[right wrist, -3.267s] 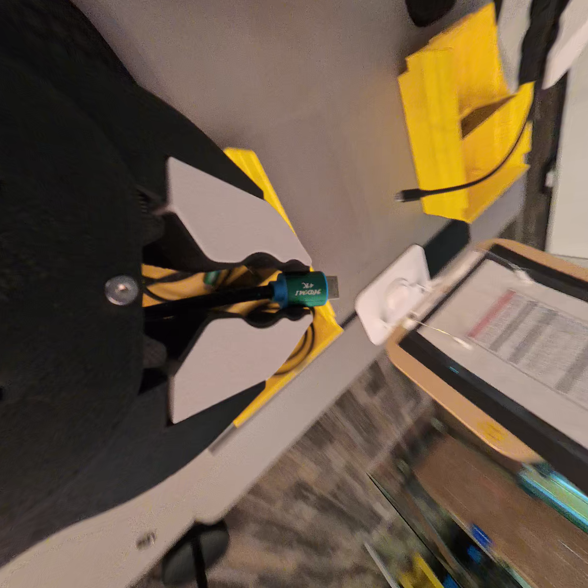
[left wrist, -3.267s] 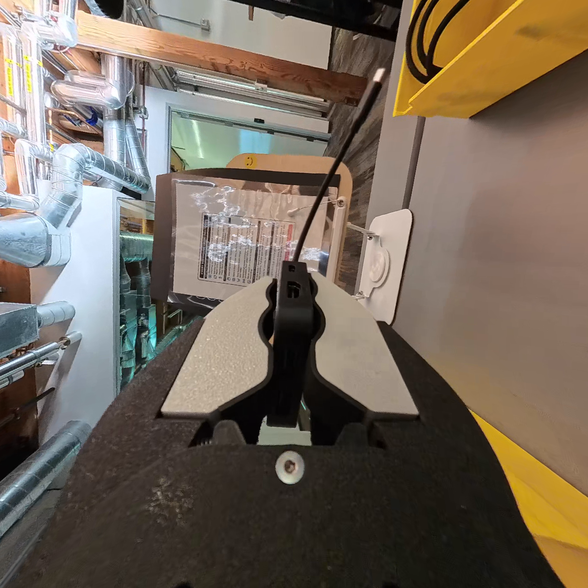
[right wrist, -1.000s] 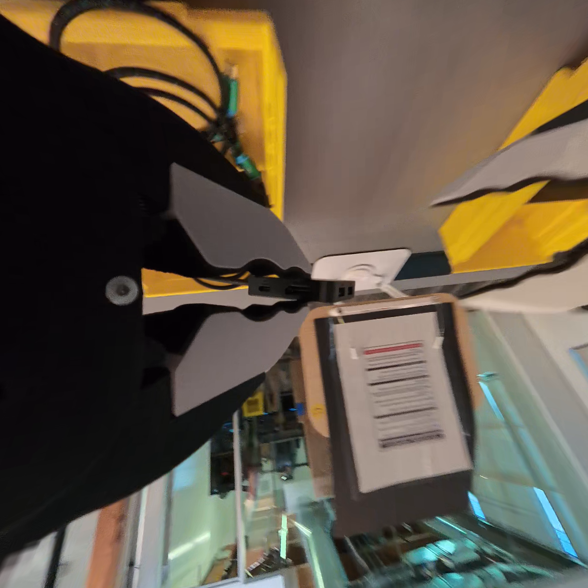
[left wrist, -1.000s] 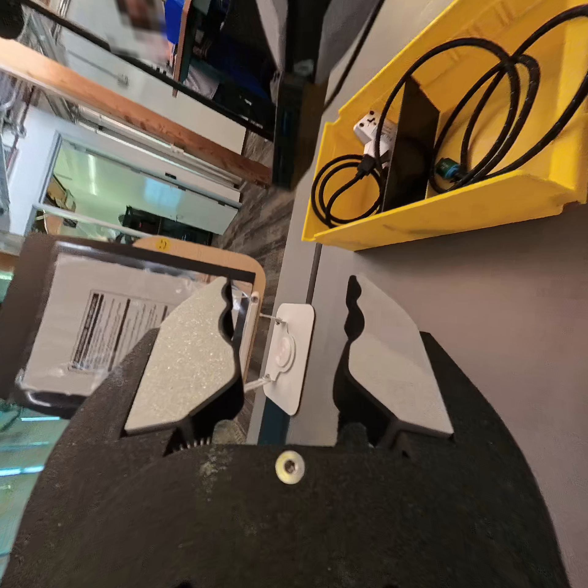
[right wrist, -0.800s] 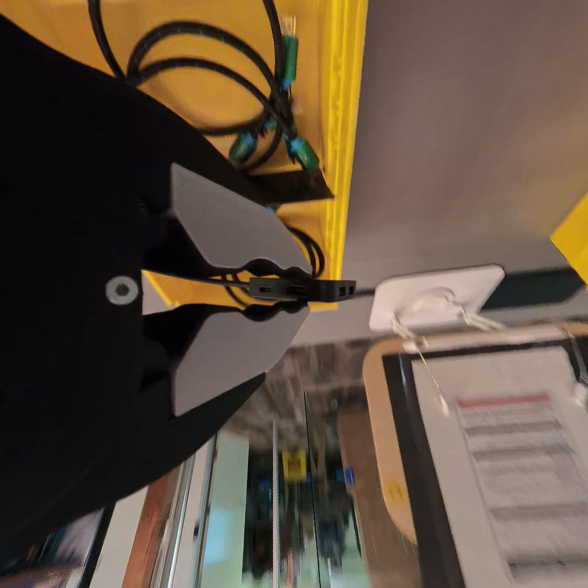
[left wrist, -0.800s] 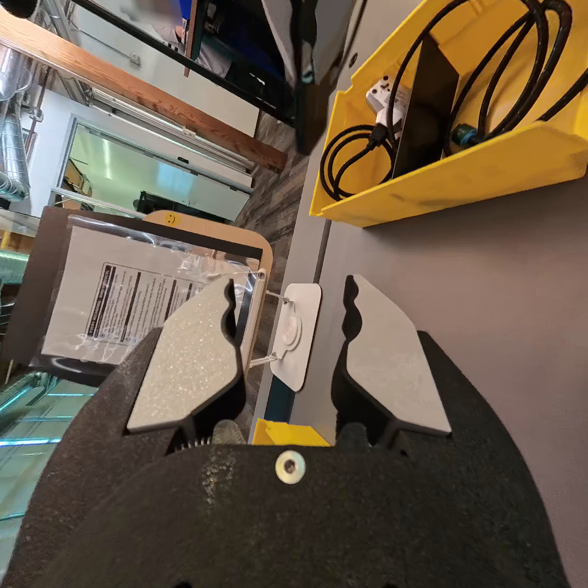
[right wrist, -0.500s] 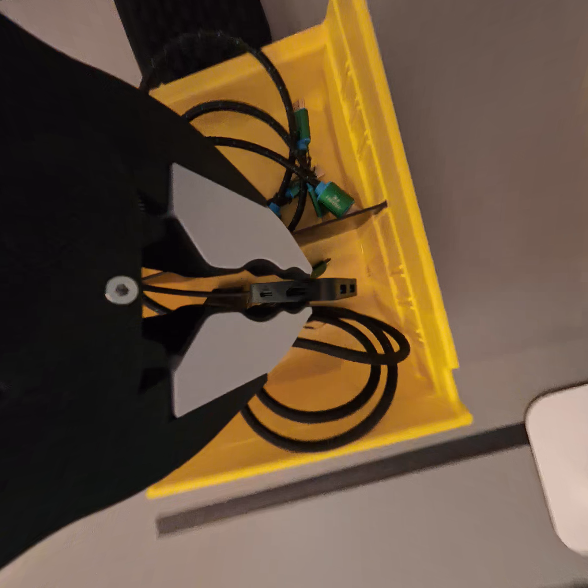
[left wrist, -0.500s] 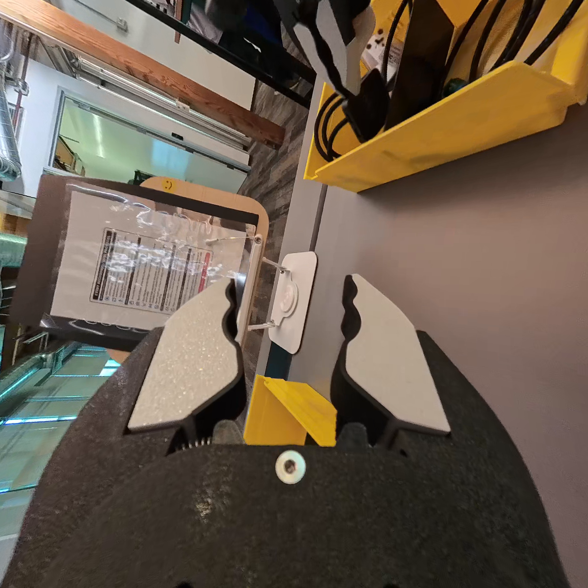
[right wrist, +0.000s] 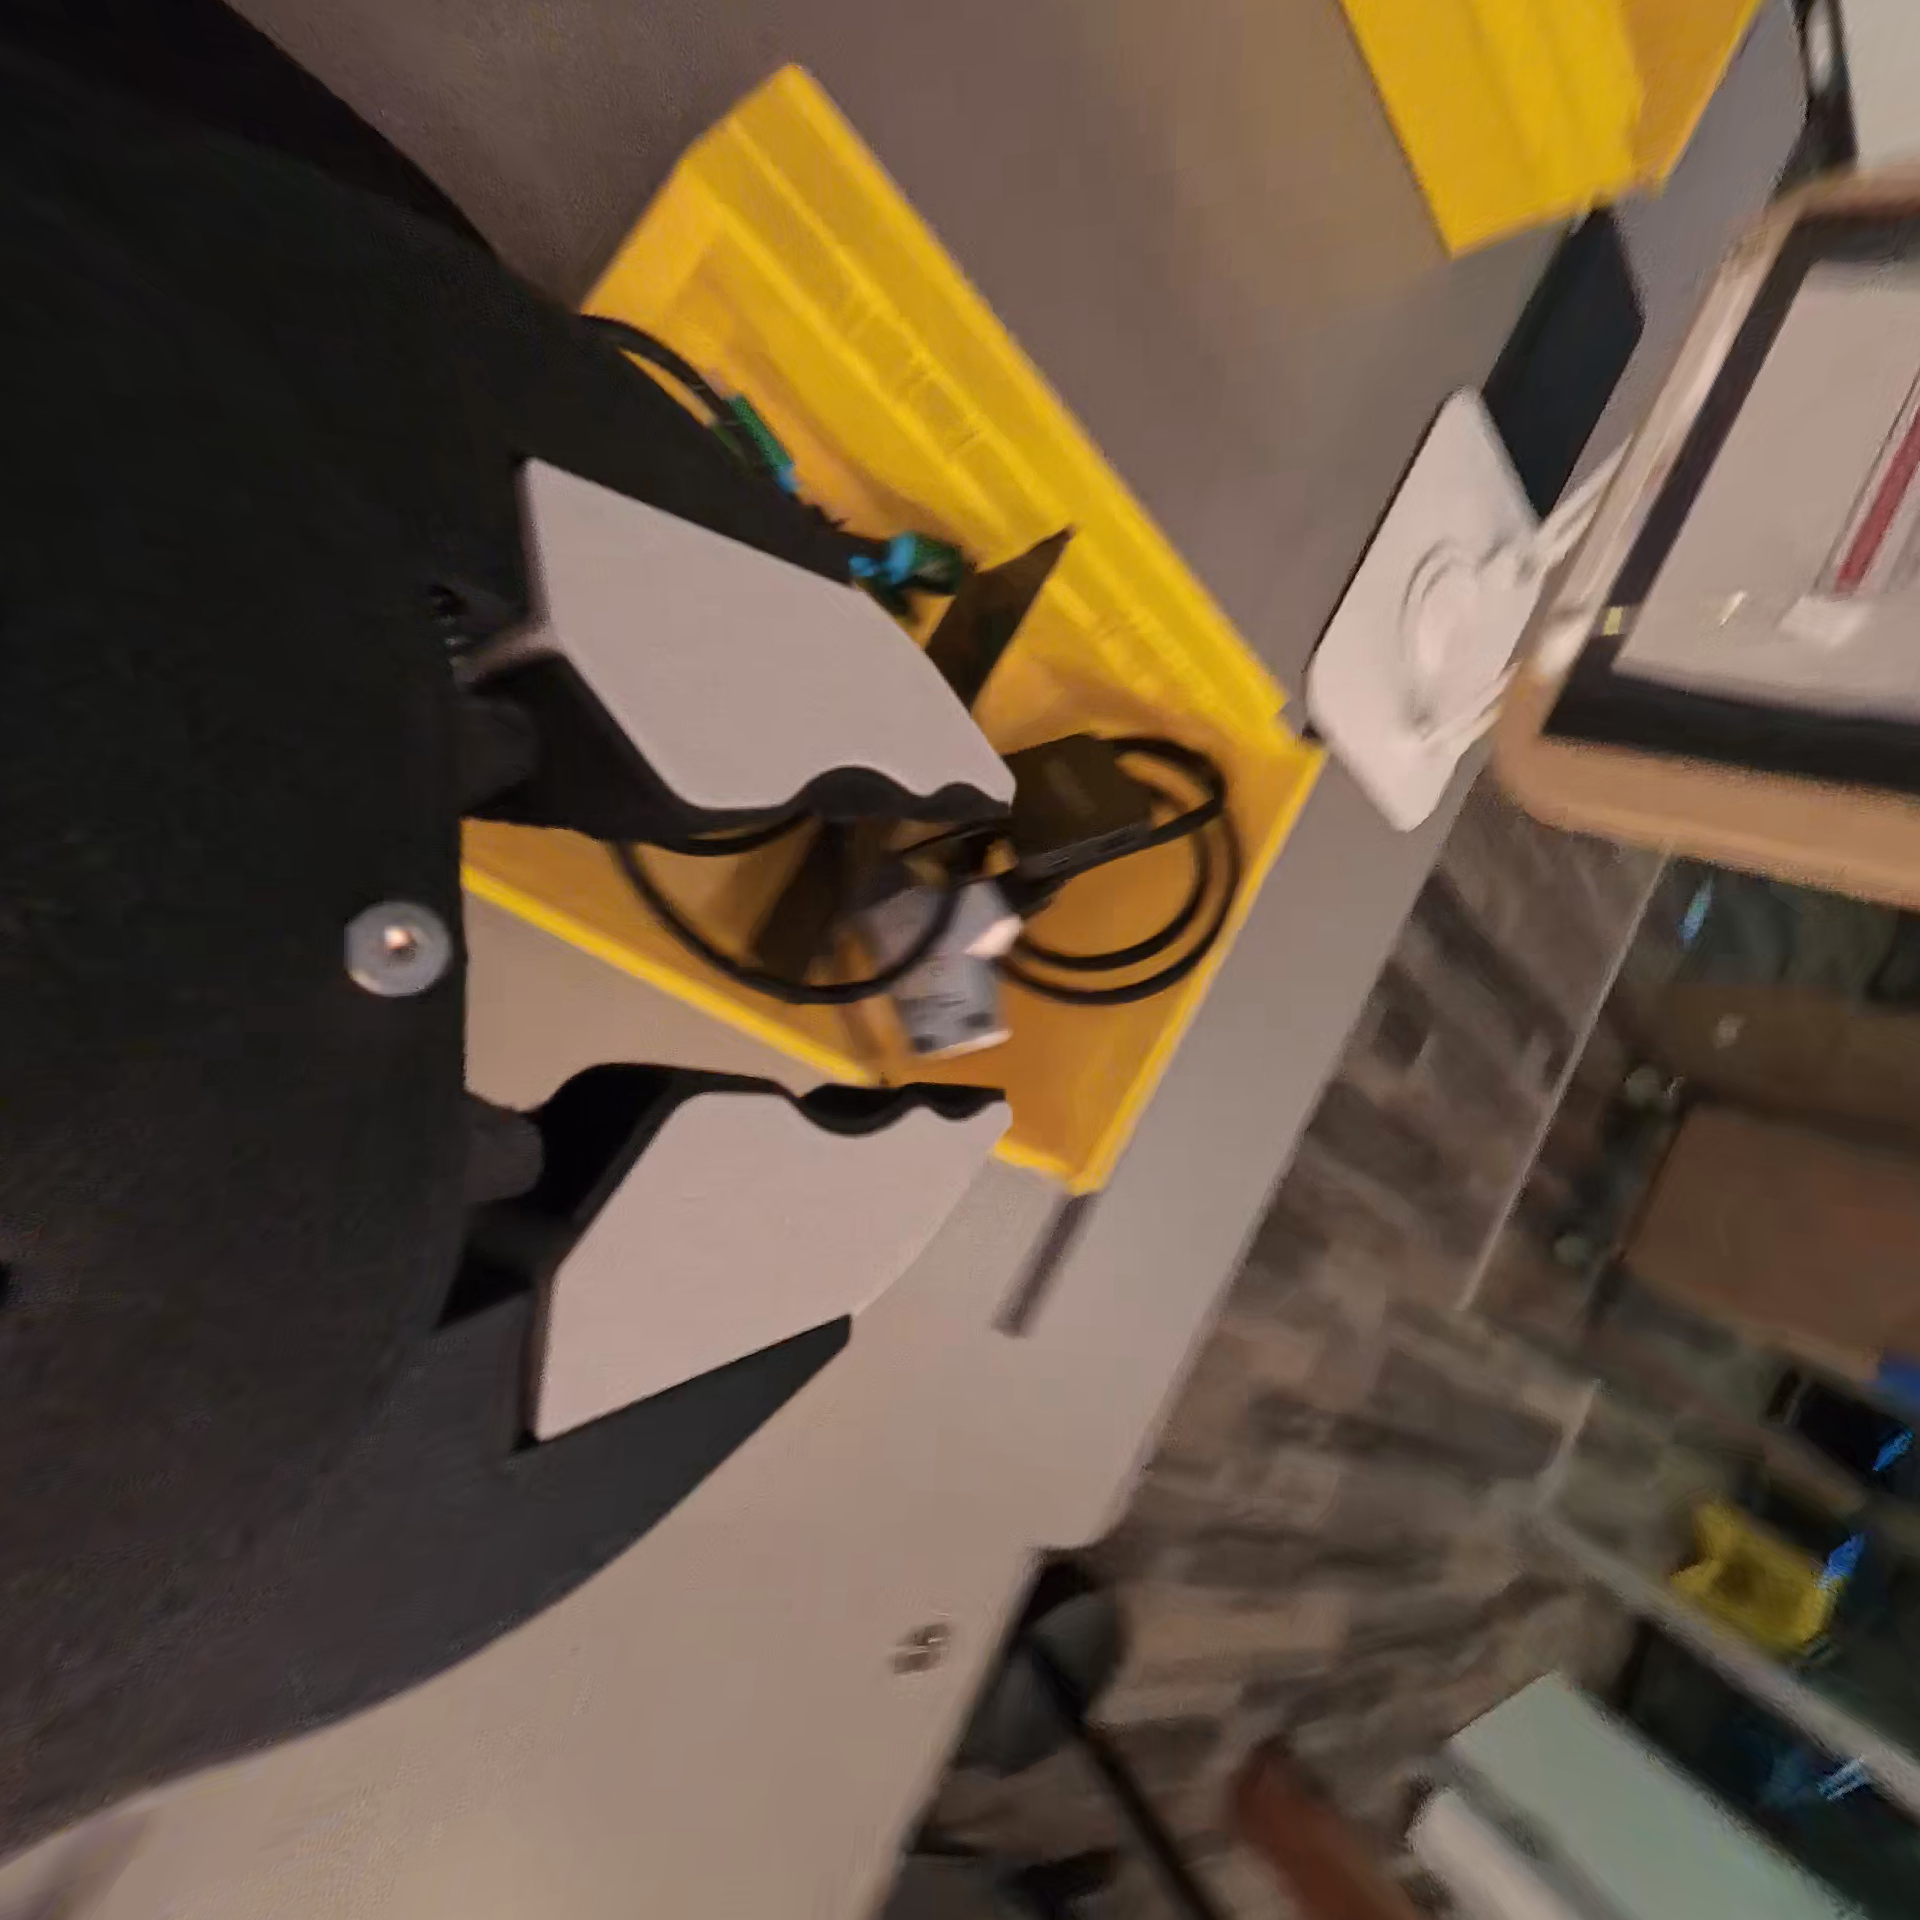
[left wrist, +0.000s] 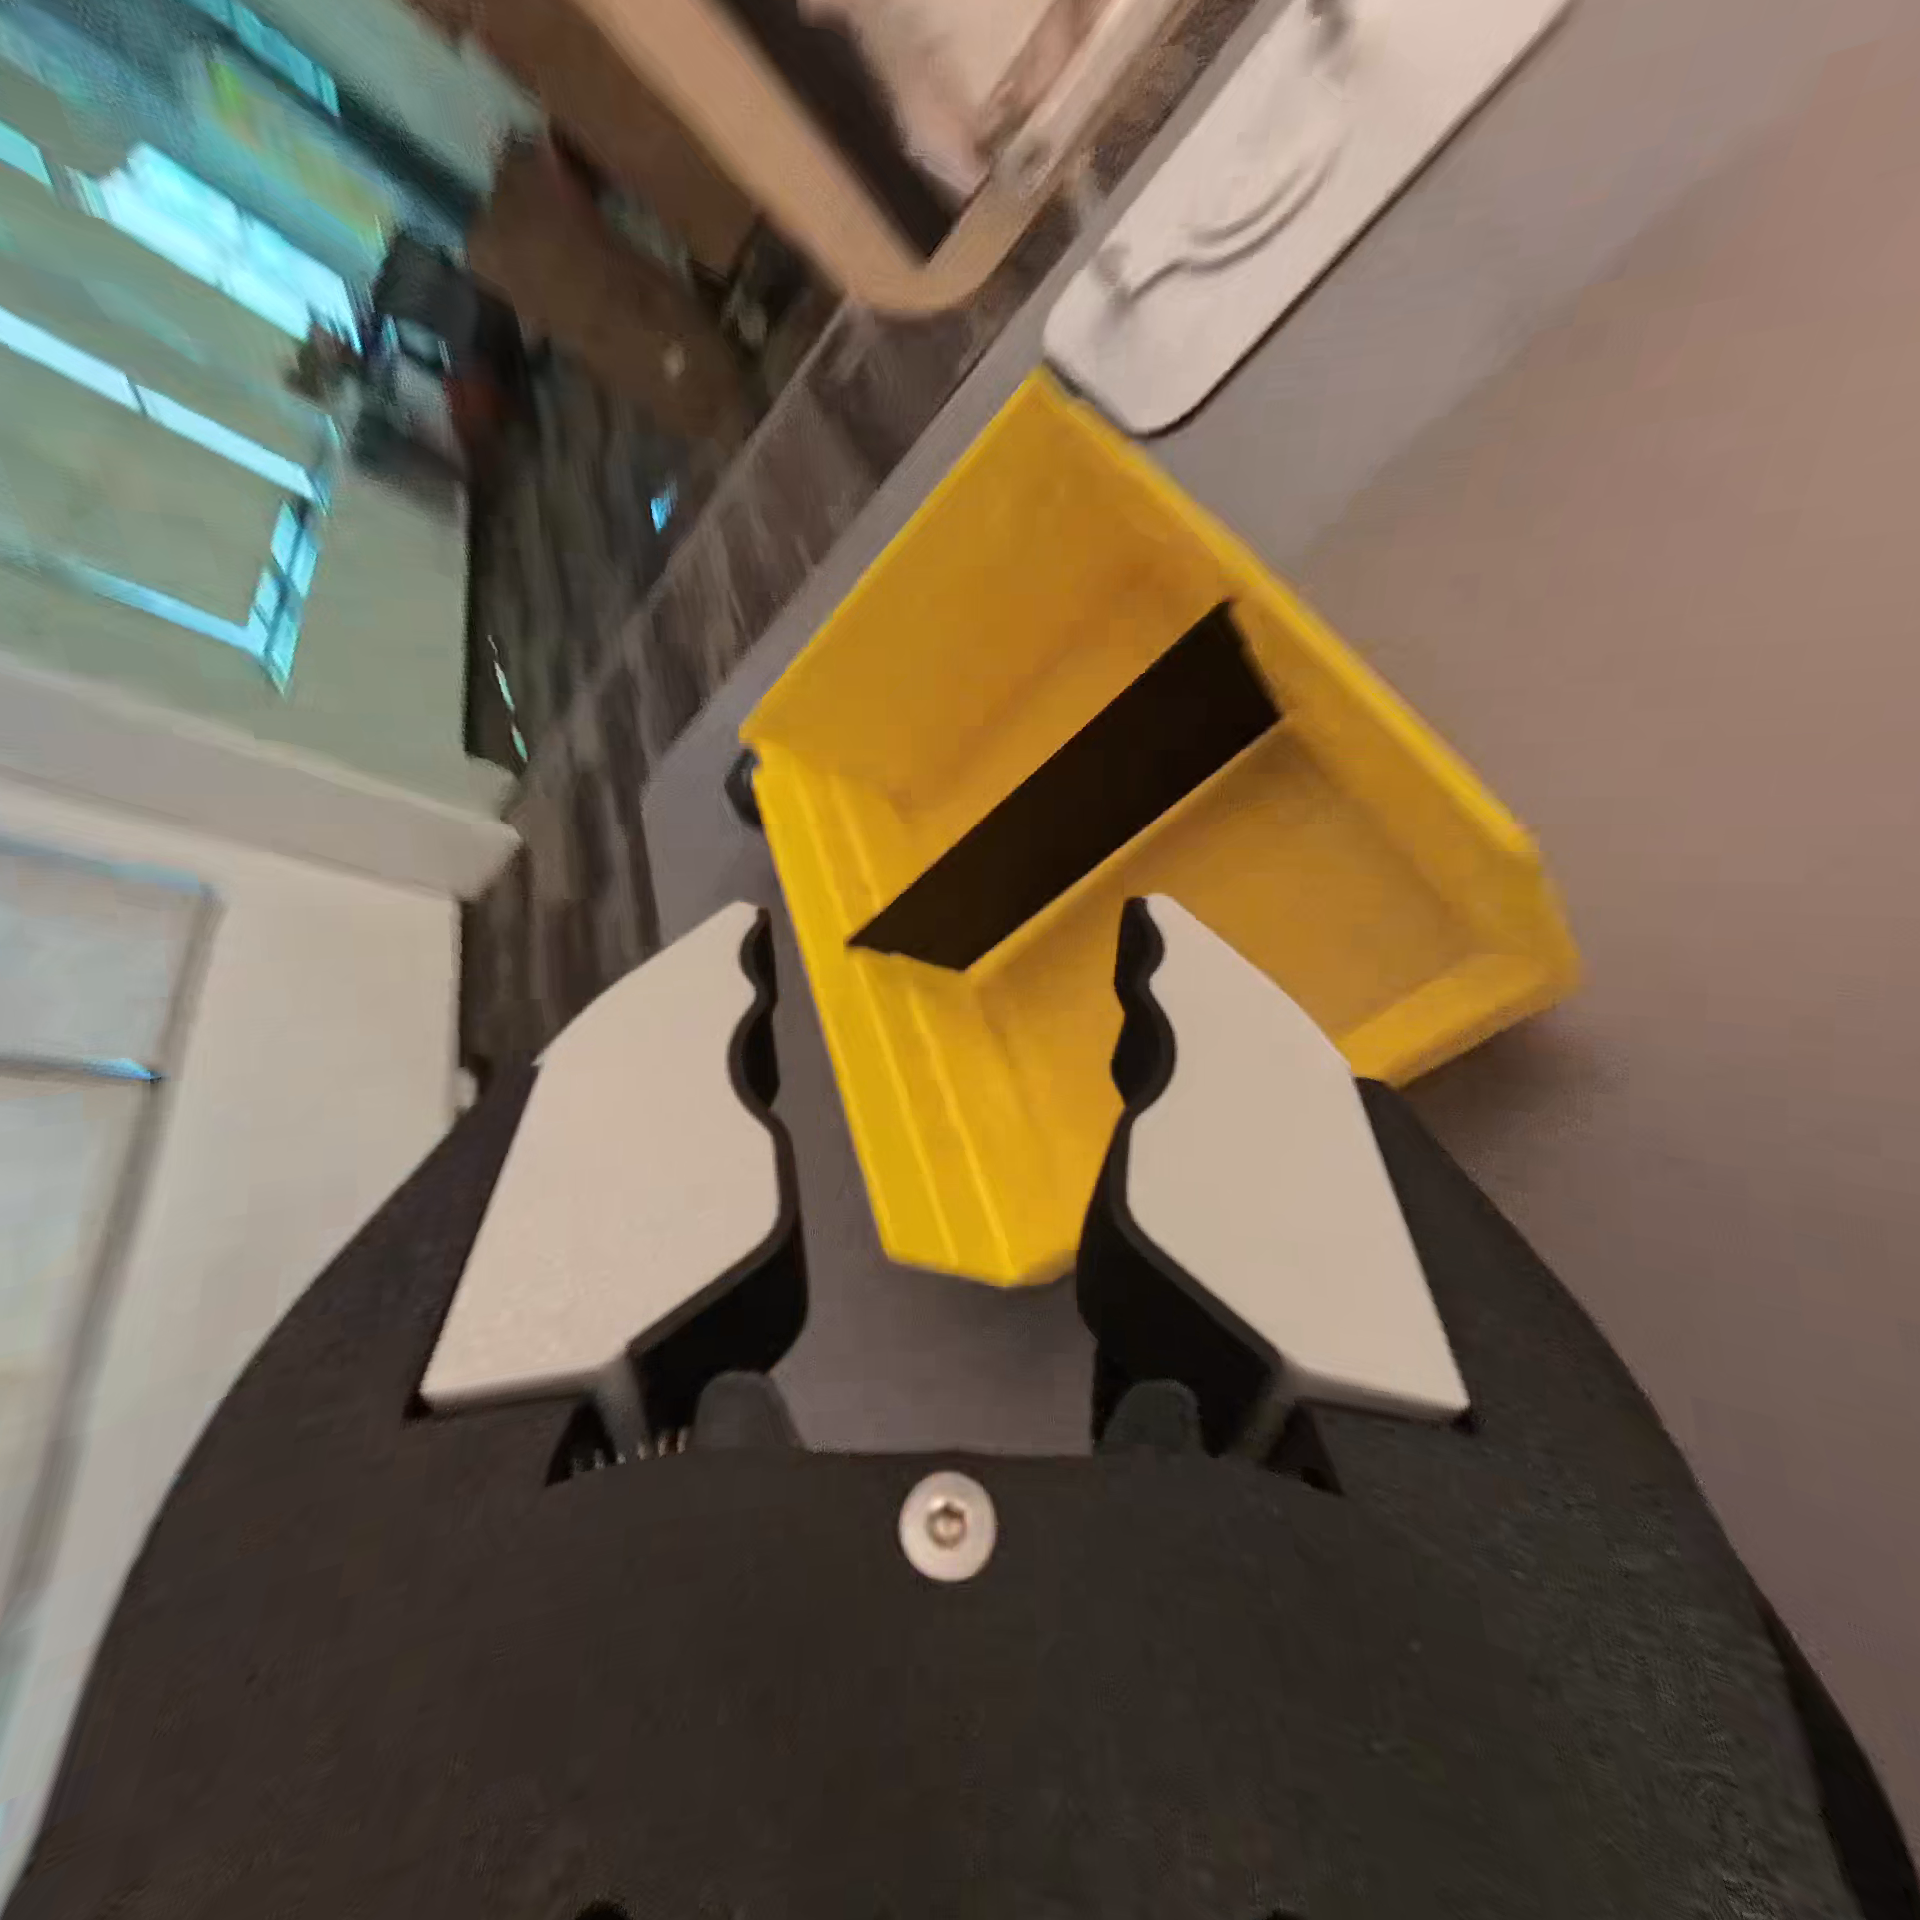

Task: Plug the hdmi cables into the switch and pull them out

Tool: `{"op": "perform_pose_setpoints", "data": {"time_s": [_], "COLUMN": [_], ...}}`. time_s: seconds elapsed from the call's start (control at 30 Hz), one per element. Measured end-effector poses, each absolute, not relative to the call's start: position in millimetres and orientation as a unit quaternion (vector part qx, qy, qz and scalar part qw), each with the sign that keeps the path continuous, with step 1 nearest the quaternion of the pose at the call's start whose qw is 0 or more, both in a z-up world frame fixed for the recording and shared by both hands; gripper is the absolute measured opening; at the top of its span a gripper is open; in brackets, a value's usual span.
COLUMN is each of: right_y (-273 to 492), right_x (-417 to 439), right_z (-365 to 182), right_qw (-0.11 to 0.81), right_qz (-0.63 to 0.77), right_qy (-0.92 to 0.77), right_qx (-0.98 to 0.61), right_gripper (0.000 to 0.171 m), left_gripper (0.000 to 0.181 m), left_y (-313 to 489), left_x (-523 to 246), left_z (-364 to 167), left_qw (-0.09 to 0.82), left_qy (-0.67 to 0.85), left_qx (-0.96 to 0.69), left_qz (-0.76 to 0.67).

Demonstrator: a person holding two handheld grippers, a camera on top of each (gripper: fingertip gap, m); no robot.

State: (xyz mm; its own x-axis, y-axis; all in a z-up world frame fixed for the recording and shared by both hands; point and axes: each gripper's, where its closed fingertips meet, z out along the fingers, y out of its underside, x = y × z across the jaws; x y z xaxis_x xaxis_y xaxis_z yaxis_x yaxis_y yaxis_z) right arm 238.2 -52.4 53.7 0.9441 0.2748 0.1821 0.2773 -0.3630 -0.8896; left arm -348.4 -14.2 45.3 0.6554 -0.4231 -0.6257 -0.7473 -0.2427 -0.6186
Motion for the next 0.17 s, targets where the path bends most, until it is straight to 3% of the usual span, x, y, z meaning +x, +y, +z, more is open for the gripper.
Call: {"op": "perform_pose_setpoints", "data": {"time_s": [0.07, 0.17], "right_y": [-80, -100], "right_x": [269, 273], "right_z": [9, -57], "right_qw": [0.48, 0.367], "right_qz": [-0.024, 0.035], "right_qy": [-0.092, -0.056], "right_qx": [-0.872, -0.928], "right_gripper": [0.06, 0.057], "left_gripper": [0.062, 0.071], "left_y": [3, 32], "left_x": [-380, -416], "left_z": [43, 22], "left_qw": [0.49, 0.439], "left_qy": [0.318, 0.249], "left_qx": [-0.802, -0.86], "left_qz": [0.122, 0.08]}}
